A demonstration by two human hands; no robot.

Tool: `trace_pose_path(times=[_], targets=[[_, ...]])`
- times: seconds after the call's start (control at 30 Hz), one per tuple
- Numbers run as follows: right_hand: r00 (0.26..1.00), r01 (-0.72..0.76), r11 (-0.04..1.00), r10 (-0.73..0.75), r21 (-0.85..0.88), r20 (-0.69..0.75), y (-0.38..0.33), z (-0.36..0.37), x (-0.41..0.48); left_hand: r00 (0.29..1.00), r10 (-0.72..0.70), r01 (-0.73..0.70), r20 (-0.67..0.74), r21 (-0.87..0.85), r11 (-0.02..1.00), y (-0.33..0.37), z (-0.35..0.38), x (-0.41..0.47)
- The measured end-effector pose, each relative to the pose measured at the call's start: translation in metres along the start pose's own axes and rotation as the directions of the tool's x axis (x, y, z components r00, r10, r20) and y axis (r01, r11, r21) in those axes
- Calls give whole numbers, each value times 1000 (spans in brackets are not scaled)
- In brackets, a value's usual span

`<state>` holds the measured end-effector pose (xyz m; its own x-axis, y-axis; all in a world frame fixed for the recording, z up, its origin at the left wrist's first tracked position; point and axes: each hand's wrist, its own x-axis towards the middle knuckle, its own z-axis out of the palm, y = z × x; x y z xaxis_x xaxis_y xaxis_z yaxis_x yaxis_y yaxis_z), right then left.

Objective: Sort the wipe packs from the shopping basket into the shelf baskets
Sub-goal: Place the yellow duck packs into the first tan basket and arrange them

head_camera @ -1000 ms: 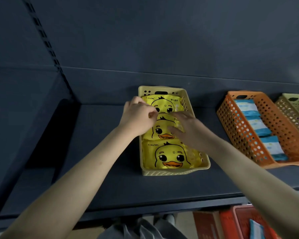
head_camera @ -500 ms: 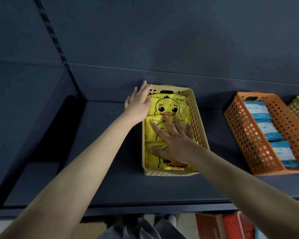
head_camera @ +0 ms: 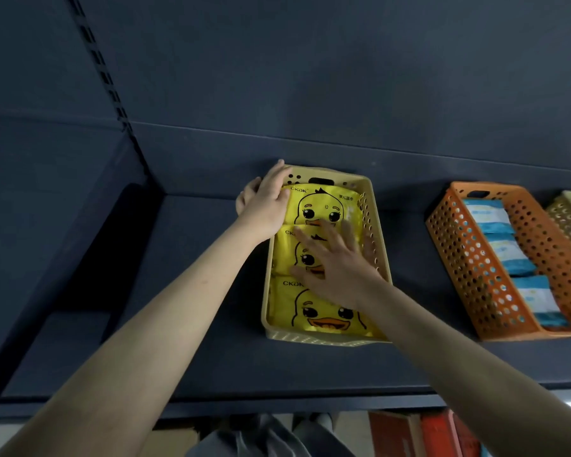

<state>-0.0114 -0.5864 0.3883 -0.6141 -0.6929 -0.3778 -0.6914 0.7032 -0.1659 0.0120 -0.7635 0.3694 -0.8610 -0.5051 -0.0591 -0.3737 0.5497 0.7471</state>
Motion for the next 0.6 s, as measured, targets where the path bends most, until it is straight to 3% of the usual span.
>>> trace_pose_path(times=[0.17,0.23,0.3,0.37,0.4,0.47,0.53,0.6], targets=[[999,-11,998,13,-55,51,-2,18,-3,1000,-14,15,-28,10,1000,-1,2,1],[999,-17,1000,17,3,50,-3,18,-2,999,-14,14,-33,0,1000,0,3,0],[999,-12,973,4,231,36,-2,10,-3,1000,-7,7,-27,-10,1000,0,3,0],[995,-1,861,51,509,-85,3,-4,-8,1000,-2,2,-24,-19,1000,-1,1,1],[989,5,838,77,545,-127,4,-9,-11,1000,0,0,-26,-26,1000,-2,0,2],[994,-6,905,53,425,-99,-1,-8,-17,1000,5,-6,-25,-41,999,-2,1,1],[1000,-20,975,17,219,16,-14,6,-19,999,14,-16,-34,-46,999,-1,3,1],[997,-54,996,50,66,63,-25,20,-13,999,22,-24,-48,-45,999,-3,4,1]])
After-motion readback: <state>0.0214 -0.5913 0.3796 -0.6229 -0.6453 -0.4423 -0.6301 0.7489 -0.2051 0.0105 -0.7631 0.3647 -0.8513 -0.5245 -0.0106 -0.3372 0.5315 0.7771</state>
